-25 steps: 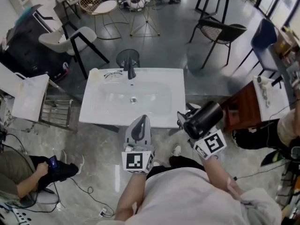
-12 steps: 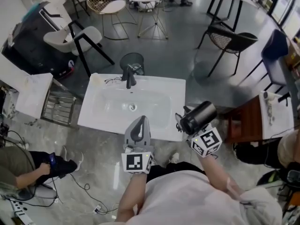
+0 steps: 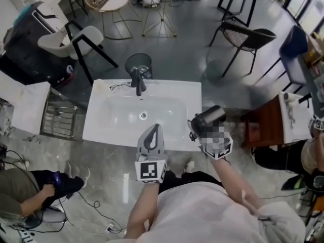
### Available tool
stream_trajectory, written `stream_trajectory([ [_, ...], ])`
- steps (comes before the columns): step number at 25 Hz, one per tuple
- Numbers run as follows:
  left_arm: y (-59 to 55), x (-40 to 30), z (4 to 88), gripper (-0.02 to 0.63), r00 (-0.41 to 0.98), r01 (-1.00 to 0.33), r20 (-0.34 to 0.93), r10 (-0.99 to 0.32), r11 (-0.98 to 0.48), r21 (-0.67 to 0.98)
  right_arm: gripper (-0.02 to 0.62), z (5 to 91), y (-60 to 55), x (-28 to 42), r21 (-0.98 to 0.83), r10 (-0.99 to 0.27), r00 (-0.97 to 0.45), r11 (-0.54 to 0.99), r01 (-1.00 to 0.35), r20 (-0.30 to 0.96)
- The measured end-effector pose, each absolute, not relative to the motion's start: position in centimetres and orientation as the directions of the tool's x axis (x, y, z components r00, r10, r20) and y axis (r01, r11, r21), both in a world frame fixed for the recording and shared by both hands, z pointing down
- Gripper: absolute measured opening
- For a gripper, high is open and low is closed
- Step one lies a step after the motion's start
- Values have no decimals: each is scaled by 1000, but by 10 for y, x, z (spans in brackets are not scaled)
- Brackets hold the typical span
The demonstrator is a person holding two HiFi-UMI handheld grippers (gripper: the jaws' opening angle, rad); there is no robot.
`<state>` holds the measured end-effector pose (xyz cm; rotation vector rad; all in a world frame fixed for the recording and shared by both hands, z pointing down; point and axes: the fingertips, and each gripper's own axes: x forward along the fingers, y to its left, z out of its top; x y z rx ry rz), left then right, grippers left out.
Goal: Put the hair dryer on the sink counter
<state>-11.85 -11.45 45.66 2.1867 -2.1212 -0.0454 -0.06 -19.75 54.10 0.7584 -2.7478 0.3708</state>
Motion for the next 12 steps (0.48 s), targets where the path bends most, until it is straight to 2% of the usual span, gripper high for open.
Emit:
stream_trajectory([
  [12, -138, -136, 476, 2, 140, -985, 71, -988, -131, 117, 173, 608, -243, -8, -252, -486, -733, 724, -643, 476],
])
